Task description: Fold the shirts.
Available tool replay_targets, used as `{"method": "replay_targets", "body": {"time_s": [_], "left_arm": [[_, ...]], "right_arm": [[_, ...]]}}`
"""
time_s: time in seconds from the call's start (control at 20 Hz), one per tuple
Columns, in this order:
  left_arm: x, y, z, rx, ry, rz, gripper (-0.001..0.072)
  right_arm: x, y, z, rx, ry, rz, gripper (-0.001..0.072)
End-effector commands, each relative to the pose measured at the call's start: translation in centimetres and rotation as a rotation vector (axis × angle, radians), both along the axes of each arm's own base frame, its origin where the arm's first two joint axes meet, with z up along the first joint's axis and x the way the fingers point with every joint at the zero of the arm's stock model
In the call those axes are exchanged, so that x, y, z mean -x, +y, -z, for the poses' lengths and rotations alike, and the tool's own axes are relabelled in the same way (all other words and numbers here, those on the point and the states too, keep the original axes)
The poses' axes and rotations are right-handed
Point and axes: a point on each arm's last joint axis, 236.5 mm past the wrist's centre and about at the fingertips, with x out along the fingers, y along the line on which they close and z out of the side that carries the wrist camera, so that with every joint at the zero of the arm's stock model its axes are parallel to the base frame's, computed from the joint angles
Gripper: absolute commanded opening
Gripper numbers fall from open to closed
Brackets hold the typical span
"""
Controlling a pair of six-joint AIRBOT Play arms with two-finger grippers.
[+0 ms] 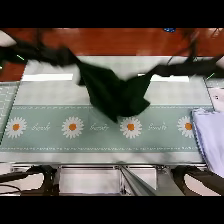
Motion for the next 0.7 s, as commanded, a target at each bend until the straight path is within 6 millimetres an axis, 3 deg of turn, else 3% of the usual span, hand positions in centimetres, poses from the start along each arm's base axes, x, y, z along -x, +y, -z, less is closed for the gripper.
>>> {"method": "replay_targets", "body": {"time_s": [0.0, 0.15, 0.25, 0.45, 0.65], "left_arm": [[1.6, 3.6, -17.8, 0.026, -0.419, -0.147, 0.0017], [7.7, 4.4, -26.9, -0.028, -0.677, -0.185, 0.0017], [12.1, 4.6, -29.9, -0.07, -0.786, -0.207, 0.0017], [19.6, 6.1, -31.0, -0.241, -0.875, -0.26, 0.0017], [24.5, 6.5, -29.0, -0.318, -0.823, -0.253, 0.0017]], "right_arm": [[0.9, -4.8, -18.5, 0.119, -0.403, 0.136, 0.0018], [6.9, -5.6, -28.5, 0.159, -0.661, 0.172, 0.0018], [10.9, -6.2, -31.6, 0.17, -0.767, 0.208, 0.0018], [17.2, -8.9, -34.0, 0.269, -0.877, 0.316, 0.0019], [20.0, -10.9, -33.2, 0.342, -0.846, 0.384, 0.0019]]}}
